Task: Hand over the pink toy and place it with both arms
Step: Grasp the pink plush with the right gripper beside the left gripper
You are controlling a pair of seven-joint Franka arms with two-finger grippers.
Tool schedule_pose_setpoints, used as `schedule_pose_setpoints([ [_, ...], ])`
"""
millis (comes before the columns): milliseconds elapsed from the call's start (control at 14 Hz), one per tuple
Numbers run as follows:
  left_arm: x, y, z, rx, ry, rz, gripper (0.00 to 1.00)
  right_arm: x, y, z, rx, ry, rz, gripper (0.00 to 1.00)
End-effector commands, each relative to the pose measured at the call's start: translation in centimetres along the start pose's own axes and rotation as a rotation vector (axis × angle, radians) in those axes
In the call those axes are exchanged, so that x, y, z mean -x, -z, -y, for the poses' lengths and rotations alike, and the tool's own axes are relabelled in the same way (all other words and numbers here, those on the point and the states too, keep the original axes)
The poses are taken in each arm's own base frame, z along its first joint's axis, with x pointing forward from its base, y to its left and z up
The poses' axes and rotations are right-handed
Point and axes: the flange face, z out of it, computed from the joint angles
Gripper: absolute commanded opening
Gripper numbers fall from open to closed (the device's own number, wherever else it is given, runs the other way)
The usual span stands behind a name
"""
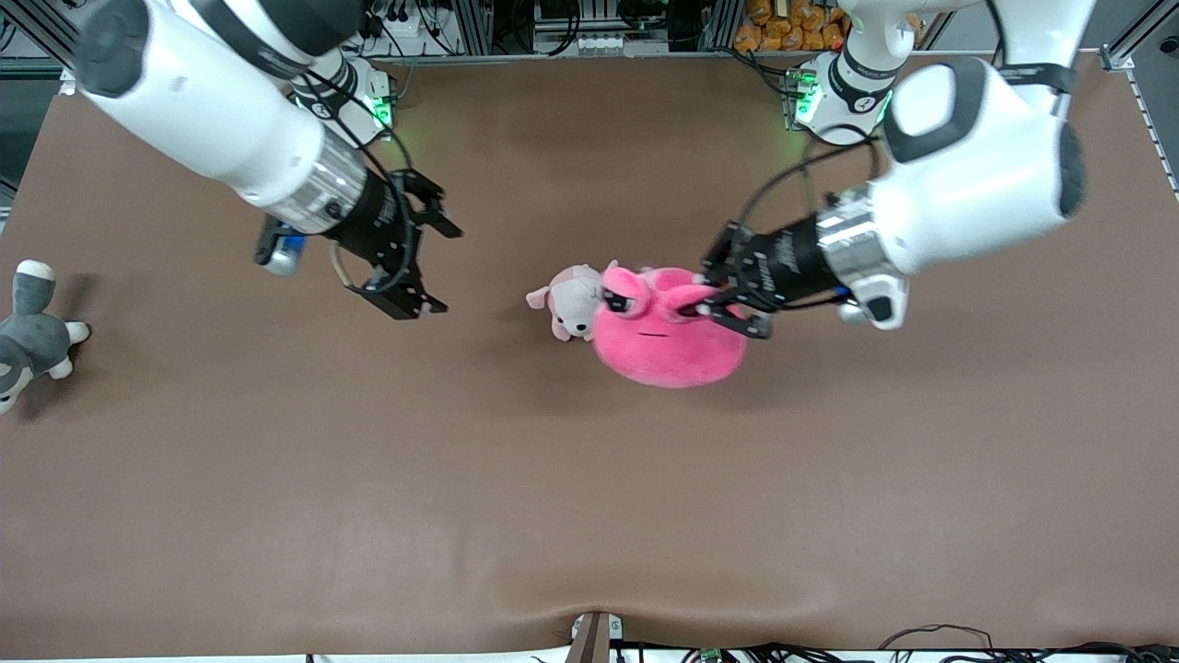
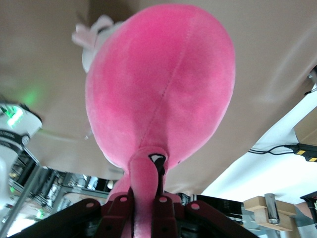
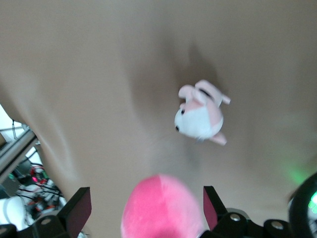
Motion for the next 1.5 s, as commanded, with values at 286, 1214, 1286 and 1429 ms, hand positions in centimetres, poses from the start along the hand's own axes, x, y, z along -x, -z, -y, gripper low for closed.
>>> schedule_pose_setpoints([
  [286,6.6,-5.4,5.2,0.023,0.109,0.081,0.0,3.5,-3.0,-0.7,-0.014,-0.238,0.053,1.0],
  [1214,8.7,-9.3,8.0,0.035,0.122,0.121,0.0,2.1,-2.6,-0.4,-0.058,-0.177,-0.075,0.0],
  [1286,8.7,-9.3,8.0,0.035,0.122,0.121,0.0,0.6,-2.0,0.5,-0.053,-0.196,-0.109,0.0],
  [1429,8.6,-9.3,8.0,0.036,0.122,0.119,0.15,-2.4,-0.1,2.8,-0.071,-0.234,-0.129,0.0],
])
